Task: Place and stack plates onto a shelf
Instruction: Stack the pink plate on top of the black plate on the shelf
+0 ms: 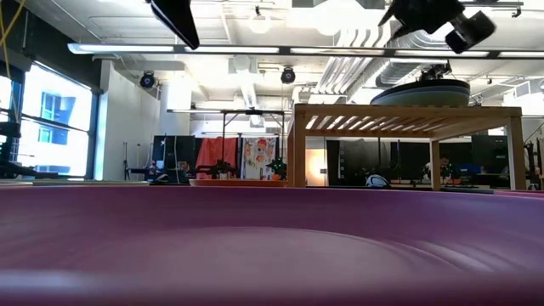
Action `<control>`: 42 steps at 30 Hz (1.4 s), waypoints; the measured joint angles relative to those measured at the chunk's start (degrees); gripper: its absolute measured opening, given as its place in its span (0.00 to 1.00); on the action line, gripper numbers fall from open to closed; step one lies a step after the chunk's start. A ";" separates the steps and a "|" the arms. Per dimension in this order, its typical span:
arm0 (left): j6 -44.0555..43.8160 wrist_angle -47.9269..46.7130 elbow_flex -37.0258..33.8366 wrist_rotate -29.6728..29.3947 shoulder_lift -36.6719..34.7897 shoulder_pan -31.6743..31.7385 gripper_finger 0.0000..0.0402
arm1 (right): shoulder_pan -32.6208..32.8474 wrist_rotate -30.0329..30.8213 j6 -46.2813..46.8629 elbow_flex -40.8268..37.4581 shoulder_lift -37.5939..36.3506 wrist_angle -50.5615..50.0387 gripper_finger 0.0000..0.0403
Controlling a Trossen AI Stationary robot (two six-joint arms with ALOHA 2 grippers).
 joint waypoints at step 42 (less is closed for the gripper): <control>-6.39 0.34 -2.47 10.49 0.02 -0.13 0.30 | 29.96 7.81 22.03 27.17 39.35 -8.30 0.20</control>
